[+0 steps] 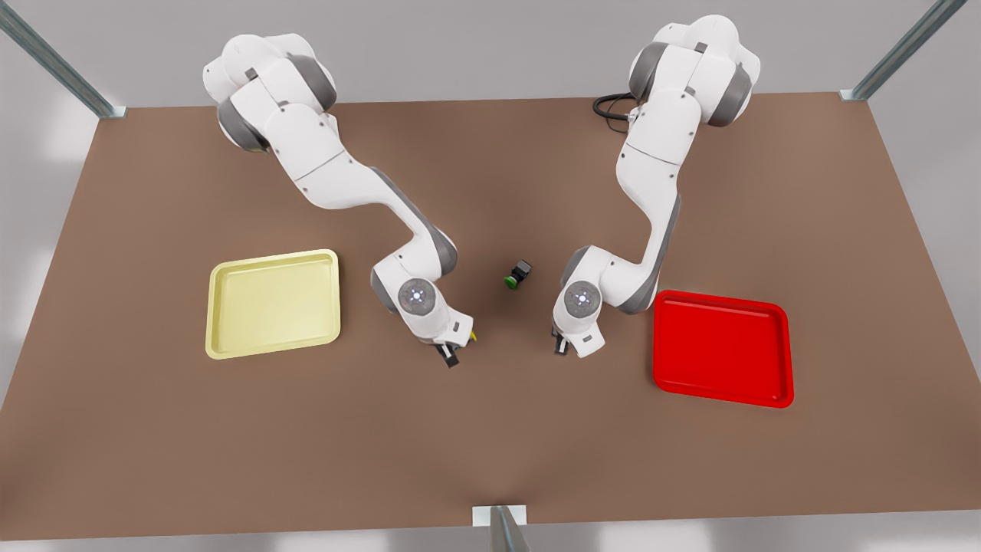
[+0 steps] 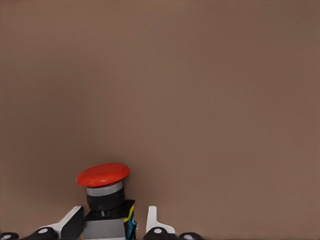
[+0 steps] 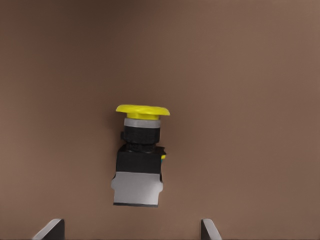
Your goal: Place the switches on the corresponding trays according to their colors
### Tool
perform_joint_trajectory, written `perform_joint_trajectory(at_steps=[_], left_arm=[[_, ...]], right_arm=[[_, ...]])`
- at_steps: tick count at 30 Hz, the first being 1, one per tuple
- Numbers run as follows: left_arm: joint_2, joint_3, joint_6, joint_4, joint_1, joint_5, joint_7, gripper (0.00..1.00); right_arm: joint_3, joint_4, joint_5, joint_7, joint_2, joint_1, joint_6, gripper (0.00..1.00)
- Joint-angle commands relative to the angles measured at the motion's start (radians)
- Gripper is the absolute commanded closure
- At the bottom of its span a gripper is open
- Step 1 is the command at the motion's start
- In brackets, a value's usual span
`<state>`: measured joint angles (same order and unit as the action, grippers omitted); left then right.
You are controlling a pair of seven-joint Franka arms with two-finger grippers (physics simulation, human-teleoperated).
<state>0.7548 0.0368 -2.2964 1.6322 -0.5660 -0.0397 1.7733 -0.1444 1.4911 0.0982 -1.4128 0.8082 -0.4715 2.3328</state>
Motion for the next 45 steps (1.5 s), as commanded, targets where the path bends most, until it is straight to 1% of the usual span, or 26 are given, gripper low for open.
perform_joint_trajectory(at_steps=[1,9,10,11,14,17,18,19,22,25,27,31,32,34,36,37,40,41,42,45], left_arm=[[0.000,0.000,0.000,0.000,0.000,0.000,0.000,0.49],[0.000,0.000,0.000,0.000,0.000,0.000,-0.002,0.49],[0.000,0.000,0.000,0.000,0.000,0.000,-0.002,0.49],[0.000,0.000,0.000,0.000,0.000,0.000,-0.002,0.45],[0.000,0.000,0.000,0.000,0.000,0.000,-0.002,0.47],[0.005,0.000,0.000,0.000,0.000,0.000,-0.002,0.48],[0.005,0.000,-0.002,0.000,0.000,0.000,-0.002,0.48],[0.005,0.000,0.000,0.000,0.000,0.000,-0.003,0.48],[-0.008,0.000,0.014,-0.002,0.000,0.000,-0.015,0.48],[-0.028,0.008,0.032,-0.005,0.000,0.000,-0.026,0.48],[-0.055,0.046,0.071,-0.005,0.000,0.000,-0.101,0.48],[-0.104,0.189,0.186,0.000,0.002,0.000,-0.391,0.48],[-0.106,0.233,0.198,0.002,0.002,0.000,-0.465,0.48],[-0.109,0.321,0.212,0.023,0.009,-0.008,-0.635,0.47],[-0.107,0.382,0.209,0.028,0.049,-0.013,-0.790,0.47],[-0.106,0.383,0.201,0.028,0.092,-0.013,-0.857,0.47],[-0.083,0.385,0.161,0.028,0.193,-0.013,-1.017,0.45],[-0.075,0.385,0.144,0.028,0.224,-0.013,-1.061,0.41],[-0.071,0.385,0.144,0.028,0.236,-0.013,-1.085,0.00],[-0.071,0.391,0.147,0.028,0.244,-0.013,-1.123,0.00]], right_arm=[[0.002,0.001,0.000,0.005,0.002,-0.006,0.000,0.00],[0.003,-0.035,0.000,0.012,0.045,-0.030,0.065,0.00],[0.003,-0.034,0.000,0.014,0.051,-0.030,0.069,0.00],[0.003,-0.032,0.000,0.014,0.051,-0.030,0.068,0.00],[0.003,-0.026,-0.005,0.015,0.048,-0.032,0.060,0.00],[0.003,-0.026,-0.005,0.012,0.048,-0.033,0.062,0.00],[0.008,-0.026,0.002,-0.003,0.048,-0.033,0.066,0.16],[0.019,-0.025,-0.002,-0.003,0.048,-0.033,0.068,0.20],[0.019,-0.020,-0.005,0.020,0.046,-0.038,0.054,0.19],[0.019,-0.014,-0.003,0.006,0.045,-0.038,0.065,0.20],[0.019,-0.014,-0.002,0.003,0.045,-0.039,0.065,0.22],[0.020,-0.017,-0.009,0.003,0.048,-0.053,0.066,0.24],[0.020,-0.017,-0.009,0.006,0.049,-0.055,0.068,0.30],[0.025,-0.015,-0.009,0.014,0.049,-0.058,0.066,0.31],[0.026,-0.015,0.000,0.008,0.051,-0.058,0.066,0.38],[0.026,-0.015,0.000,0.011,0.051,-0.058,0.066,0.41],[0.026,-0.017,0.000,0.017,0.049,-0.058,0.065,0.41],[0.026,-0.015,0.000,0.015,0.049,-0.058,0.065,0.41],[0.026,-0.015,0.000,0.015,0.049,-0.059,0.065,0.42],[0.032,-0.015,-0.002,0.017,0.049,-0.059,0.062,0.45]])
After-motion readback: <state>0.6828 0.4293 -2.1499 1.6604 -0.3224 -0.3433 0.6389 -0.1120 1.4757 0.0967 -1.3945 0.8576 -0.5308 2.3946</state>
